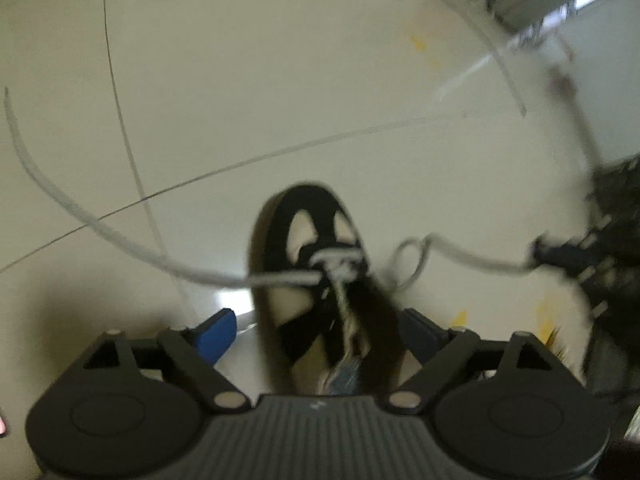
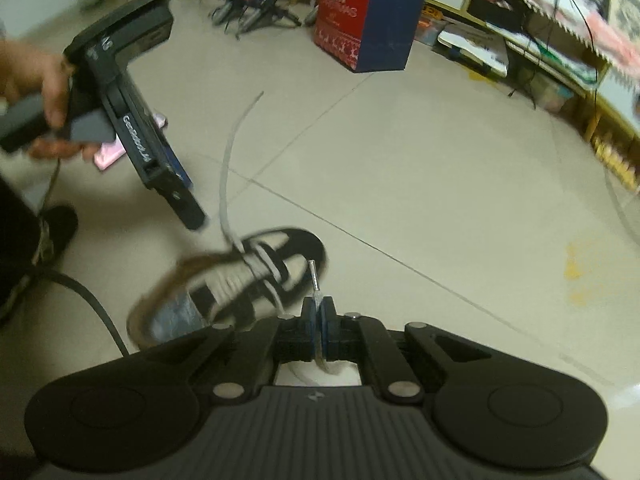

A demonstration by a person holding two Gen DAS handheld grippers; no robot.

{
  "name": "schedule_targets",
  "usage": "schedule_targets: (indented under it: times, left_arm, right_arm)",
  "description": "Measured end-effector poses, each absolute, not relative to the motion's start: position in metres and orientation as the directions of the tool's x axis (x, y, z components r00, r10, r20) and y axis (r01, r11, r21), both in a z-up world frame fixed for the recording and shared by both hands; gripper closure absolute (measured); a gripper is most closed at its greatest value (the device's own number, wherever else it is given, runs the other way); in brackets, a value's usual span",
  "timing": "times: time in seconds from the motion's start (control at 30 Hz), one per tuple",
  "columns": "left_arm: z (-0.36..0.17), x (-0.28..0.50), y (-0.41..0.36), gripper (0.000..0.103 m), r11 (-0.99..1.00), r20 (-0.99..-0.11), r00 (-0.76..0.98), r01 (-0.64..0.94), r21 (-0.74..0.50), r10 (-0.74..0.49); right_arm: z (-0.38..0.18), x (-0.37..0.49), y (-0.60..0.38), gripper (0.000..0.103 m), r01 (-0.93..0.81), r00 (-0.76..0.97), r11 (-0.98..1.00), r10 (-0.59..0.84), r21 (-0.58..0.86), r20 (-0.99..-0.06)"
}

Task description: Lace up shoes with both hands

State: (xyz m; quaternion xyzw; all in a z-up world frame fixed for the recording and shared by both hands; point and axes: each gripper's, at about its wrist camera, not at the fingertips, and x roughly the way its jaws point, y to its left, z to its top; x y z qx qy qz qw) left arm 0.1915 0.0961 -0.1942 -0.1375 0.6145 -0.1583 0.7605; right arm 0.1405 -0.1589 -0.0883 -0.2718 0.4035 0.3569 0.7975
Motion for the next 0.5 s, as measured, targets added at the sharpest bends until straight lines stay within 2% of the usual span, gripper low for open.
schedule_targets:
  times: [0.13, 0.37, 0.5]
  left_arm:
    - [-0.18, 0.177, 0.089, 0.007, 0.936, -0.922, 0.175, 0.137, -0.325, -0.345]
    - [-0.167, 0.143, 0.066, 0.005, 0.941, -0.963, 0.166, 0.3, -0.158, -0.214]
    - [-0.167, 0.133, 0.059, 0.005, 0.938, -0.968, 0.154, 0.316, -0.141, -0.198]
  right_arm:
    - [-0.055, 0.126, -0.167, 0.1, -0.812, 0.442, 0.532, 0.292, -0.24, -0.848]
    - [0.001, 0.093, -0.174, 0.1, -0.849, 0.468, 0.371, 0.197, -0.376, -0.862]
    - [0.023, 0.08, -0.18, 0.1, -0.846, 0.487, 0.327, 0.154, -0.421, -0.859]
